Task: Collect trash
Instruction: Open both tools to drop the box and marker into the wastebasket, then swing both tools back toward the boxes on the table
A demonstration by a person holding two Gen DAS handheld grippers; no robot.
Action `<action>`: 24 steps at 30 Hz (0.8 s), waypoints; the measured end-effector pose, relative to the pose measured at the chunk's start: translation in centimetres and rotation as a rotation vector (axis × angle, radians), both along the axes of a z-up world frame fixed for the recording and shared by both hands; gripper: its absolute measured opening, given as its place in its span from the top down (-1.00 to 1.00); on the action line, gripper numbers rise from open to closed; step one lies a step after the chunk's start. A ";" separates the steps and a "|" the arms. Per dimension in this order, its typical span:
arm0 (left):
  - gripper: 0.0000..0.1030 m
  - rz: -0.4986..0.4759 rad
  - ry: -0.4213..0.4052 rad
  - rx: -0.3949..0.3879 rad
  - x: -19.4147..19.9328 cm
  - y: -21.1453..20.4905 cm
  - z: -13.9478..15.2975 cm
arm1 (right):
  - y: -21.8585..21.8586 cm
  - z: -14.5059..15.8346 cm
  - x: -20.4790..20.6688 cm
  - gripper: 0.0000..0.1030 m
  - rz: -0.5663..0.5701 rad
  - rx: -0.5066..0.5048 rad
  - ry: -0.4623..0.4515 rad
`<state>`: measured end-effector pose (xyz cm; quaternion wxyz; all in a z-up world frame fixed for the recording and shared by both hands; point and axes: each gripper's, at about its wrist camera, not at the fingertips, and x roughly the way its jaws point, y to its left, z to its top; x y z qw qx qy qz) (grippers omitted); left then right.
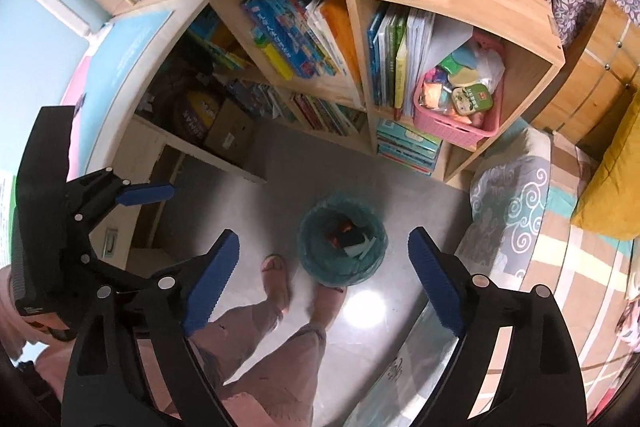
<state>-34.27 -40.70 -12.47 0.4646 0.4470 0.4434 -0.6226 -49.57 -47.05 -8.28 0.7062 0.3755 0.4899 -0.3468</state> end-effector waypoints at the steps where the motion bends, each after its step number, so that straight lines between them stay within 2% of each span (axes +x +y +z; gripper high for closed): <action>1: -0.62 0.005 -0.001 -0.002 0.2 0.0 0.1 | -0.1 0.0 0.0 -0.69 -0.002 -0.001 0.001; 6: -0.69 0.035 -0.005 -0.010 1.1 0.3 0.3 | -0.3 -0.1 0.4 -0.71 0.003 -0.005 0.005; 10: -0.87 0.090 -0.009 -0.030 2.5 0.6 0.9 | -0.3 -0.1 1.2 -0.72 0.023 -0.008 0.003; 16: -0.87 0.179 -0.017 -0.066 5.3 1.6 2.1 | 0.0 0.2 3.8 -0.75 0.082 -0.022 -0.011; 24: -0.87 0.300 -0.077 -0.122 9.5 3.9 3.8 | 0.3 1.5 9.0 -0.76 0.208 -0.063 -0.027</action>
